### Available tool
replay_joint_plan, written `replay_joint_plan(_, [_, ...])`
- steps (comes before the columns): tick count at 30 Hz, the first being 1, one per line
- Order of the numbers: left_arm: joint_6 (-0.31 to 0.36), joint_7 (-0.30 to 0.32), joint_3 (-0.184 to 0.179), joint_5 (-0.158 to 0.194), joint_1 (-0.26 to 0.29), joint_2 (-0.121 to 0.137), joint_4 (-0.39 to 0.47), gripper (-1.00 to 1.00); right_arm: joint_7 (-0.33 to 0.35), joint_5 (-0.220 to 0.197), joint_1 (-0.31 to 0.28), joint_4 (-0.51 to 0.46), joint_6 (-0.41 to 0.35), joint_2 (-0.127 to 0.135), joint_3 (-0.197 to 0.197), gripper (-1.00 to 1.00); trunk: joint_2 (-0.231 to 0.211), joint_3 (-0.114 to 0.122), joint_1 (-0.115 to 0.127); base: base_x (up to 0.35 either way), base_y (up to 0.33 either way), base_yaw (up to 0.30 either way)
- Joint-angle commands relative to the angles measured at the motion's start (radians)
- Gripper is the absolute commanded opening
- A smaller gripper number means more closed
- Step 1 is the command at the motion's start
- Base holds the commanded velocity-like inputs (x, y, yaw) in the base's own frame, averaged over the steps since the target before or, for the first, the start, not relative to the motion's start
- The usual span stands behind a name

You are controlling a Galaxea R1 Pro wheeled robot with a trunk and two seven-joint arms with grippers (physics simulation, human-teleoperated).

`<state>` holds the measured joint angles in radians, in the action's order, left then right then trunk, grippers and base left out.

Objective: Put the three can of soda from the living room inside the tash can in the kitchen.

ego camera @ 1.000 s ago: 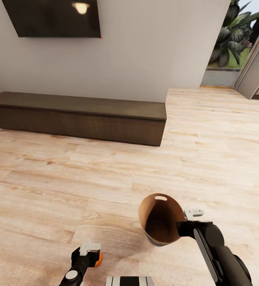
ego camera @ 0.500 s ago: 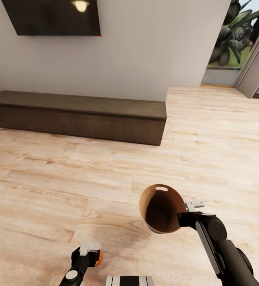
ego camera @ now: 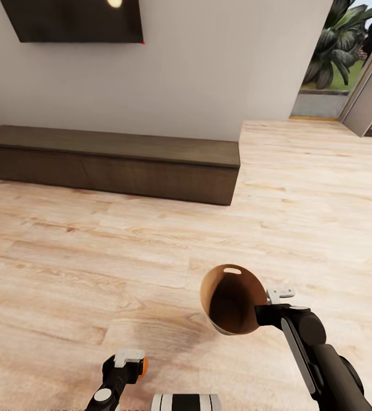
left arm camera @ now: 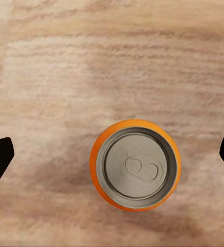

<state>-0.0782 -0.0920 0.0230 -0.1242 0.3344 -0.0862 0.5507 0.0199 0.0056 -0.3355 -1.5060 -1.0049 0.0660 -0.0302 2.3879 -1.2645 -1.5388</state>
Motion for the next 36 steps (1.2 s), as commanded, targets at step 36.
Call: replay_joint_plan(36, [0.000, 0.000, 0.000, 0.000, 0.000, -0.001, 0.000, 1.00, 0.000, -0.012, 0.000, 0.000, 0.000, 0.000, 0.000, -1.00, 0.063, -0.050, -0.034, 0.000, 0.000, 0.000])
